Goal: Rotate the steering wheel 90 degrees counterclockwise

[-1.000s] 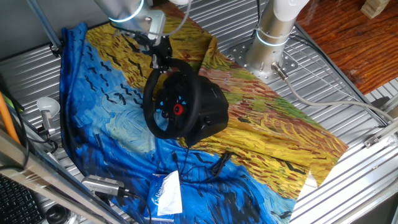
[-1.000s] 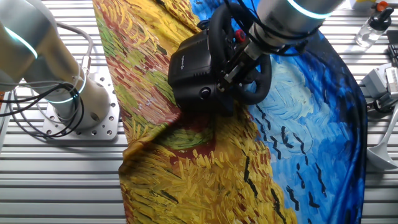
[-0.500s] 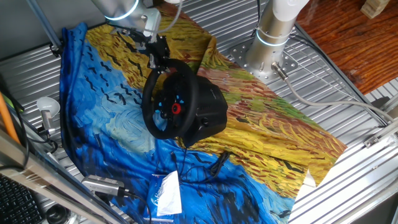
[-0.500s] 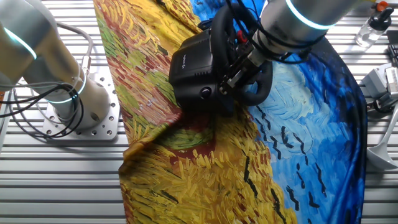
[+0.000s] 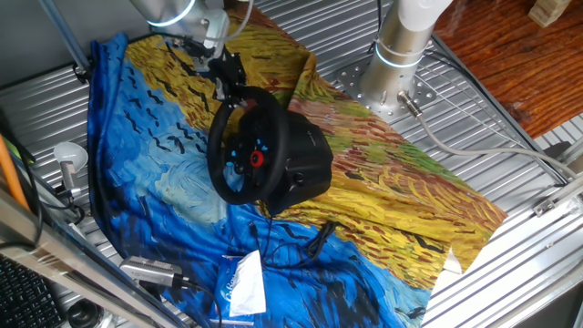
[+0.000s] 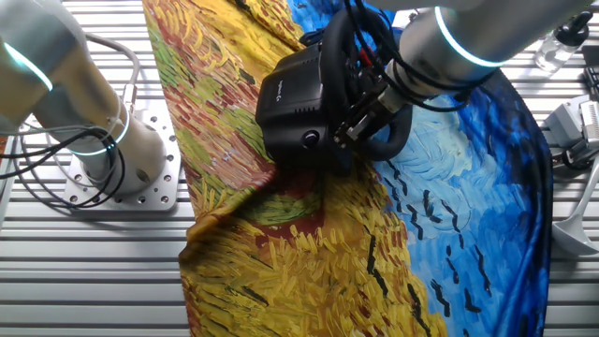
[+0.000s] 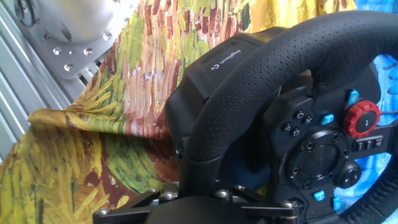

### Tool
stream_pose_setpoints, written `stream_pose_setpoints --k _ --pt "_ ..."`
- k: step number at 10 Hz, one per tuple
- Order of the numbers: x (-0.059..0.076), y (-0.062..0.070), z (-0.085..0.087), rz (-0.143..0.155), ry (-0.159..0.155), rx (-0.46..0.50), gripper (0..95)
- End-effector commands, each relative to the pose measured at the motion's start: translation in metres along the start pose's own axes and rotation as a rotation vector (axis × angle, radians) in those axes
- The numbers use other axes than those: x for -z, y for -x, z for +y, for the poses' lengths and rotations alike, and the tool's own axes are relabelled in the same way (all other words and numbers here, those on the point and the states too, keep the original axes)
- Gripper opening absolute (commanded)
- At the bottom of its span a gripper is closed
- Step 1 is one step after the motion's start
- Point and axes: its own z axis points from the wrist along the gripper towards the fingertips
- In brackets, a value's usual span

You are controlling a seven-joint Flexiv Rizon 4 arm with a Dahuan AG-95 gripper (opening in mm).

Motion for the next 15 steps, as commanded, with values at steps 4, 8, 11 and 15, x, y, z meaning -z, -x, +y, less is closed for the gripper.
stream_pose_setpoints --k 4,8,11,15 --pt "-0.004 -0.005 -0.001 -0.02 -0.056 0.034 0.0" --pt "-0.008 -0.012 -0.002 -0.006 -0.123 0.071 0.0" --pt "-0.013 -0.019 -0.003 -0.027 -0.156 0.09 0.0" --pt "-0.017 -0.024 -0.004 -0.018 -0.188 0.113 0.0"
